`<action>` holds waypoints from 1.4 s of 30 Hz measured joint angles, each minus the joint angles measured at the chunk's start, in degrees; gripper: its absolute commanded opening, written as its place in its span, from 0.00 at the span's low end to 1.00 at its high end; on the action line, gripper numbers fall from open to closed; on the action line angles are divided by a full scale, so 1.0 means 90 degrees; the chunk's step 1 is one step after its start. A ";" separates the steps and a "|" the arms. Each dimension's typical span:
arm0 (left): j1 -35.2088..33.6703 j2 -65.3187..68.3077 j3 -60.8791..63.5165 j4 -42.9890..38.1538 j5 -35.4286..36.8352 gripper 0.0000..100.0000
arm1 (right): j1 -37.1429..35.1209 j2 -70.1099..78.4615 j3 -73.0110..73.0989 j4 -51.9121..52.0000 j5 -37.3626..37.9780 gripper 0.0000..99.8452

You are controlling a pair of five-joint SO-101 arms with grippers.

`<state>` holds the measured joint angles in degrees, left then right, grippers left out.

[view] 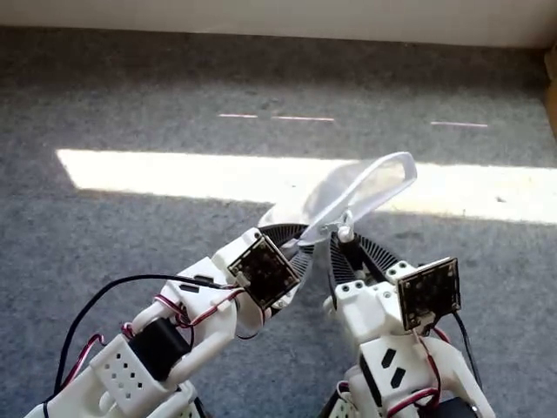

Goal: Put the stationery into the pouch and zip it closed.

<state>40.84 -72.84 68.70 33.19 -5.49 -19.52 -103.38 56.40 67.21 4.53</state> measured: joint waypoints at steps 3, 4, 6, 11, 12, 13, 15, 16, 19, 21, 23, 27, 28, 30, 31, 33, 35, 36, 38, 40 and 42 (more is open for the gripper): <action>-0.0098 0.0000 -0.0010 0.0078 0.0000 0.01 | 0.0195 0.0000 0.0000 -0.0088 0.0000 0.01; -0.0147 0.0000 -0.0049 0.0147 0.0000 0.01 | 0.0254 0.0000 0.0000 -0.0137 0.0000 0.01; -0.0205 0.0000 -0.0176 0.0322 0.0000 0.01 | 0.0332 0.0000 0.0000 -0.0195 0.0000 0.01; -0.0205 0.0000 -0.0400 0.0703 0.0000 0.01 | 0.0381 0.0000 0.0000 -0.0215 0.0010 0.01; -0.0215 0.0000 -0.0420 0.0752 0.0000 0.01 | 0.0381 0.0000 0.0000 -0.0215 0.0010 0.01; -0.0254 -0.0020 -0.0420 0.0781 0.0000 0.01 | 0.0381 0.0000 0.0000 -0.0215 0.0010 0.01; -0.0342 -0.0039 -0.0440 0.0801 0.0000 0.01 | 0.0391 0.0000 0.0000 -0.0274 0.0010 0.01; -0.0400 -0.0039 -0.0440 0.0801 0.0000 0.01 | 0.0400 0.0000 0.0000 -0.0332 0.0010 0.01; -0.0586 -0.0078 -0.0449 0.0801 0.0000 0.01 | 0.0635 0.0000 0.0000 -0.0400 0.0010 0.01; -0.0694 -0.0059 -0.0567 0.0928 0.0000 0.01 | 0.0801 0.0000 0.0000 -0.0479 0.0010 0.01; -0.0752 -0.0029 -0.0723 0.1133 0.0000 0.01 | 0.0908 0.0000 0.0000 -0.0508 0.0010 0.01; -0.0791 -0.0010 -0.0869 0.1377 0.0000 0.01 | 0.0928 0.0000 0.0000 -0.0508 0.0010 0.01; -0.0791 -0.0010 -0.0879 0.1397 0.0000 0.01 | 0.0928 0.0000 0.0000 -0.0508 0.0010 0.01; -0.0791 -0.0020 -0.0889 0.1426 0.0000 0.01 | 0.0928 0.0000 0.0000 -0.0508 0.0010 0.01; -0.0791 -0.0020 -0.0889 0.1436 0.0000 0.01 | 0.0928 0.0000 0.0000 -0.0547 0.0010 0.01; -0.0791 -0.0020 -0.0889 0.1436 -0.0039 0.01 | 0.0967 0.0000 0.0000 -0.0596 0.0010 0.01; -0.0791 -0.0049 -0.0889 0.1514 -0.0176 0.01 | 0.1153 0.0000 0.0010 -0.0615 0.0020 0.01; -0.0791 -0.0068 -0.0889 0.1563 -0.0215 0.01 | 0.1241 0.0000 0.0010 -0.0674 0.0020 0.01; -0.0791 -0.0137 -0.0889 0.1602 -0.0254 0.01 | 0.1397 0.0010 0.0010 -0.0860 -0.0039 0.01; -0.0791 -0.0440 -0.0889 0.1739 -0.0254 0.01 | 0.1524 0.0000 0.0176 -0.1123 -0.0117 0.01; -0.0791 -0.0811 -0.0899 0.1944 -0.0313 0.01 | 0.1563 0.0000 0.0430 -0.1416 -0.0127 0.01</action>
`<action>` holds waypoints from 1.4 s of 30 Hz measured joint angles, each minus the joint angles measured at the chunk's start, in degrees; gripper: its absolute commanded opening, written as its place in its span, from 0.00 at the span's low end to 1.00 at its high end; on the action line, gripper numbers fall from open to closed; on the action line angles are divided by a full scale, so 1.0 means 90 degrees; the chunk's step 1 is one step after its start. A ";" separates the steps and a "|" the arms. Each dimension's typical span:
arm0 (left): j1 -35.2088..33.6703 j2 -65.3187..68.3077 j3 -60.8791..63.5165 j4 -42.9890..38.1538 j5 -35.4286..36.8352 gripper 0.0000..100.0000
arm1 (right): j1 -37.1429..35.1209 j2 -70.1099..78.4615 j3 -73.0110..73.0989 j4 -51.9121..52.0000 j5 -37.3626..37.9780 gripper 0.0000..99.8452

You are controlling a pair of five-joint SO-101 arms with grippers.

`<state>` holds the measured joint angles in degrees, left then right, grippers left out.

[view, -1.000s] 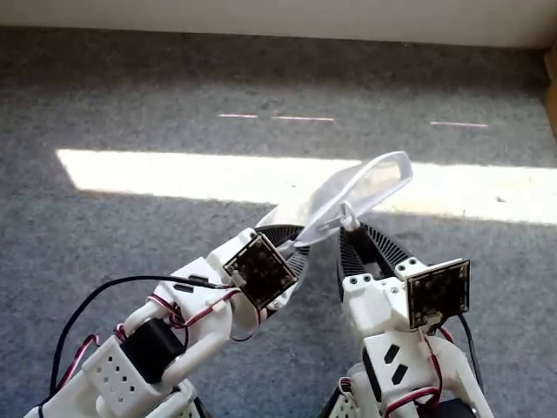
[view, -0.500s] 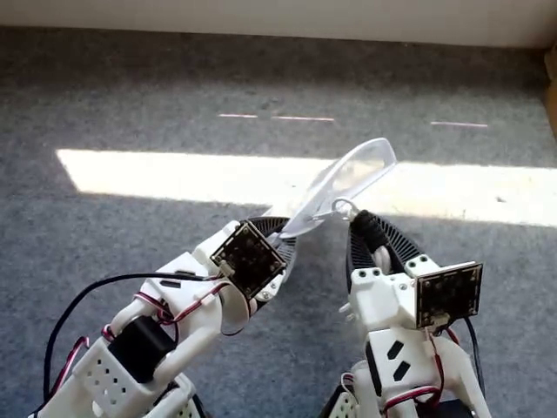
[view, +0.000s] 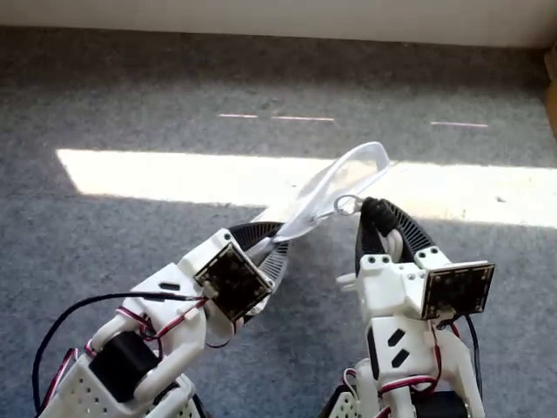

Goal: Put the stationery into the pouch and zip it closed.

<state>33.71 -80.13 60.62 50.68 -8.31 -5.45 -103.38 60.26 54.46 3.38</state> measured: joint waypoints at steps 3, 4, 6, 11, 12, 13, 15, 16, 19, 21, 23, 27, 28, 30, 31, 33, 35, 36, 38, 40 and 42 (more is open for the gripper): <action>0.0000 -0.0498 0.0010 0.0264 -0.0166 0.01 | 0.0000 -0.0010 0.0283 -0.0381 -0.0010 0.01; 0.0000 -0.0645 0.0010 0.0342 -0.0186 0.01 | 0.0000 -0.0039 0.0322 -0.0459 -0.0010 0.01; 0.0000 -0.0840 0.0010 0.0498 -0.0205 0.01 | 0.0000 -0.0049 0.0332 -0.0527 -0.0029 0.01; 0.0000 -0.1016 0.0010 0.0733 -0.0293 0.01 | 0.0127 -0.0059 0.0332 -0.0547 -0.0029 0.01; 0.0000 -0.1035 0.0010 0.0752 -0.0342 0.01 | 0.0215 -0.0059 0.0332 -0.0547 -0.0039 0.01; 0.0000 -0.1035 0.0010 0.0791 -0.0371 0.01 | 0.0322 -0.0059 0.0332 -0.0547 -0.0039 0.01; 0.0000 -0.1074 0.0010 0.0860 -0.0391 0.01 | 0.0518 -0.0049 0.0332 -0.0557 -0.0039 0.01; 0.0000 -0.1114 0.0010 0.0899 -0.0391 0.01 | 0.0586 -0.0039 0.0361 -0.0625 -0.0039 0.01; -0.0039 -0.1133 0.0010 0.0996 -0.0410 0.01 | 0.0879 -0.0059 0.0391 -0.0801 -0.0059 0.01; -0.0078 -0.1153 0.0010 0.1055 -0.0410 0.01 | 0.1016 -0.0059 0.0391 -0.0850 -0.0059 0.01; -0.0088 -0.1153 0.0010 0.1065 -0.0410 0.01 | 0.1143 -0.0059 0.0391 -0.0879 -0.0059 0.01; -0.0088 -0.1162 0.0000 0.1114 -0.0410 0.01 | 0.1368 -0.0059 0.0430 -0.0947 -0.0059 0.01; -0.0098 -0.1162 0.0000 0.1114 -0.0410 0.01 | 0.1446 -0.0059 0.0498 -0.1055 -0.0059 0.01; -0.0234 -0.1162 0.0000 0.1114 -0.0410 0.01 | 0.1592 -0.0059 0.0703 -0.1309 -0.0059 0.01; -0.0303 -0.1162 -0.0010 0.1114 -0.0410 0.01 | 0.1680 -0.0059 0.0821 -0.1446 -0.0059 0.01; -0.0410 -0.1162 -0.0010 0.1114 -0.0410 0.01 | 0.1748 -0.0059 0.1006 -0.1631 -0.0059 0.04; -0.0449 -0.1162 -0.0020 0.1114 -0.0391 0.01 | 0.1768 -0.0059 0.1065 -0.1670 -0.0059 0.11; -0.0449 -0.1162 -0.0029 0.1114 -0.0361 0.01 | 0.1778 -0.0059 0.1065 -0.1670 -0.0068 0.13; -0.0518 -0.1162 -0.0039 0.1133 -0.0303 0.01 | 0.1924 -0.0059 0.1065 -0.1534 -0.0098 0.15; -0.0723 -0.1162 -0.0039 0.1133 -0.0254 0.01 | 0.1846 -0.0059 0.1065 -0.1270 -0.0098 0.16; -0.0889 -0.1162 -0.0039 0.1133 -0.0205 0.01 | 0.1661 -0.0059 0.1065 -0.1026 -0.0098 0.18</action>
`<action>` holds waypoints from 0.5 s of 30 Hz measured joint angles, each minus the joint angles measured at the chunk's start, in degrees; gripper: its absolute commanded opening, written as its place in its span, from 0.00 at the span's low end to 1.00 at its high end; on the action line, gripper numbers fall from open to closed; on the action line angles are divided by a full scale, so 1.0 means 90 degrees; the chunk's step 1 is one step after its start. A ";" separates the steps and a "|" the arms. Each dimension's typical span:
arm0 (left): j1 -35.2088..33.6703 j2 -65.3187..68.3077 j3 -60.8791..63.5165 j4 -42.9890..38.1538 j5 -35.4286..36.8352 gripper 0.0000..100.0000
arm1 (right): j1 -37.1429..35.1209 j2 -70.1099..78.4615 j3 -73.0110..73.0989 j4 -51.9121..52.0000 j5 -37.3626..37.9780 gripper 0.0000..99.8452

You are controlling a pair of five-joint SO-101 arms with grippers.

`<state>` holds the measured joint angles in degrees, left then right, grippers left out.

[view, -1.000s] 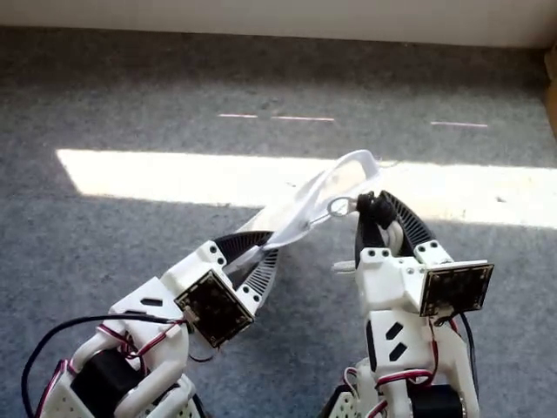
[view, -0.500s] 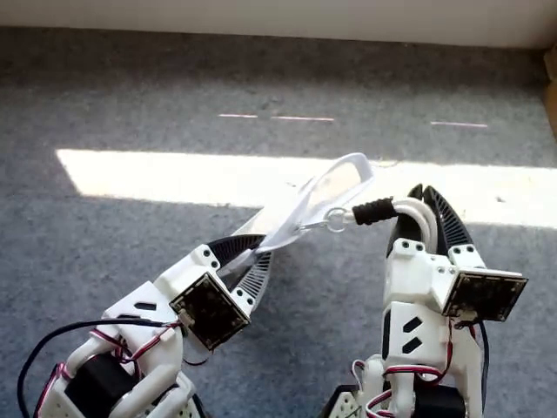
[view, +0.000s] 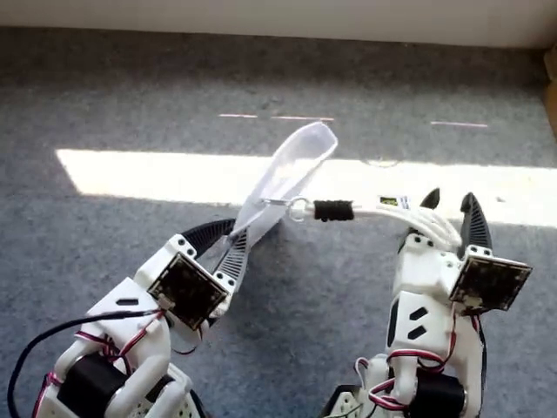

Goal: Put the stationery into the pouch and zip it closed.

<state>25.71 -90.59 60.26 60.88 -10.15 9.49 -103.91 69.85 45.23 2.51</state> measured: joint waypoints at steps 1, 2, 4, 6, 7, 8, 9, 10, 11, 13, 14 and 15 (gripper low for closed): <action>-0.0098 0.0000 0.0000 0.0000 0.0049 0.01 | -0.0166 0.0000 0.0000 0.0117 0.0000 0.18; -0.0186 0.0000 0.0000 0.0000 0.0107 0.01 | -0.0371 0.0000 0.0000 0.0234 0.0010 0.19; -0.0283 0.0000 0.0000 0.0000 0.0156 0.01 | -0.0742 0.0000 0.0000 0.0459 0.0225 0.19; -0.0313 0.0000 0.0000 0.0000 0.0166 0.01 | -0.1094 0.0000 0.0000 0.0703 0.0479 0.19; -0.0313 0.0000 0.0000 0.0000 0.0166 0.01 | -0.1280 0.0000 0.0000 0.0830 0.0567 0.19; -0.0313 0.0000 0.0000 0.0000 0.0176 0.01 | -0.1465 0.0000 0.0000 0.0938 0.0654 0.20; -0.0313 0.0000 0.0000 0.0000 0.0176 0.01 | -0.1661 0.0000 0.0000 0.1055 0.0752 0.20; -0.0313 0.0000 0.0000 0.0000 0.0176 0.01 | -0.1817 0.0000 0.0000 0.1162 0.0840 0.20; -0.0332 0.0000 0.0000 0.0000 0.0176 0.01 | -0.1934 0.0000 0.0000 0.1270 0.0908 0.20; -0.0361 0.0000 0.0000 0.0000 0.0195 0.01 | -0.2129 0.0000 0.0000 0.1426 0.0967 0.21; -0.0361 0.0000 0.0000 0.0000 0.0205 0.01 | -0.2237 0.0000 0.0000 0.1485 0.0977 0.22; -0.0361 0.0000 0.0000 0.0000 0.0205 0.01 | -0.2335 0.0029 0.0000 0.1563 0.0977 0.24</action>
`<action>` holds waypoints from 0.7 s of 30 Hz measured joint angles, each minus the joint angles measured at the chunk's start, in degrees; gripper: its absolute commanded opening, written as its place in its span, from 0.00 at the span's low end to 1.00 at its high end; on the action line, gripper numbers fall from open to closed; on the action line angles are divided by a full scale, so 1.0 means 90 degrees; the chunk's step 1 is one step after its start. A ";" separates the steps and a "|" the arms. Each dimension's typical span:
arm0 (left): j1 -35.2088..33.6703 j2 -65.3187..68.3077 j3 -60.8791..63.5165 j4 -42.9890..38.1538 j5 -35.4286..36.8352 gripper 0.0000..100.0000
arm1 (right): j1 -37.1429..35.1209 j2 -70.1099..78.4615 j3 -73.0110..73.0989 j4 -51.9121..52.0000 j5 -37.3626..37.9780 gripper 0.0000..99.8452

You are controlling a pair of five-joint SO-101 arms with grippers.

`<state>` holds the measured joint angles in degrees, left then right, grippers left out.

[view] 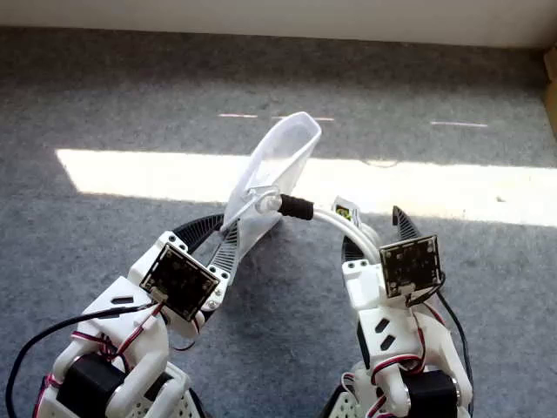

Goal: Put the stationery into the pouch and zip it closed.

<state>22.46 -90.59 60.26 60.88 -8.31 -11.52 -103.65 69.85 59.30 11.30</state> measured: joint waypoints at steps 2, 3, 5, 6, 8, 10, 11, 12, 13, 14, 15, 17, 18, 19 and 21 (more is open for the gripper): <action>0.0000 0.0000 0.0000 0.0000 0.0000 0.01 | -0.0303 0.0225 -0.0029 0.0254 0.0000 0.26; 0.0000 0.0000 0.0000 0.0000 0.0000 0.01 | -0.0488 0.0400 -0.0098 0.0420 0.0000 0.26; 0.0000 0.0000 0.0000 0.0000 0.0000 0.01 | -0.0908 0.0762 -0.0303 0.0752 -0.0049 0.26; 0.0000 0.0000 0.0000 0.0000 0.0000 0.01 | -0.1143 0.0928 -0.0430 0.0889 -0.0205 0.26; 0.0000 0.0000 0.0000 0.0000 0.0000 0.01 | -0.1563 0.1221 -0.0684 0.1084 -0.0498 0.26; 0.0000 0.0000 0.0000 0.0000 0.0000 0.01 | -0.1924 0.1348 -0.0918 0.1241 -0.0654 0.26; 0.0000 0.0000 0.0000 0.0000 0.0000 0.01 | -0.2129 0.1368 -0.1026 0.1338 -0.0694 0.26; 0.0000 0.0000 0.0000 0.0000 0.0000 0.01 | -0.2344 0.1368 -0.1123 0.1416 -0.0713 0.26; 0.0000 0.0000 0.0000 0.0000 0.0000 0.01 | -0.2540 0.1368 -0.1231 0.1504 -0.0733 0.26; 0.0000 -0.0010 0.0000 0.0000 0.0000 0.01 | -0.2696 0.1368 -0.1338 0.1592 -0.0733 0.26; 0.0000 -0.0010 0.0000 0.0000 0.0000 0.01 | -0.2833 0.1358 -0.1426 0.1661 -0.0733 0.26; 0.0000 -0.0010 0.0000 0.0000 0.0000 0.01 | -0.3038 0.1289 -0.1553 0.1729 -0.0733 0.26; 0.0000 -0.0010 0.0000 0.0000 0.0000 0.01 | -0.3145 0.1250 -0.1592 0.1729 -0.0733 0.26; 0.0000 -0.0010 0.0000 -0.0039 0.0000 0.01 | -0.3253 0.1231 -0.1621 0.1729 -0.0733 0.26; 0.0000 -0.0010 0.0039 -0.0156 0.0010 0.01 | -0.3497 0.1201 -0.1641 0.1729 -0.0733 0.26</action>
<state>22.46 -90.68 60.62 59.47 -8.22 -42.99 -92.84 55.08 74.86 4.70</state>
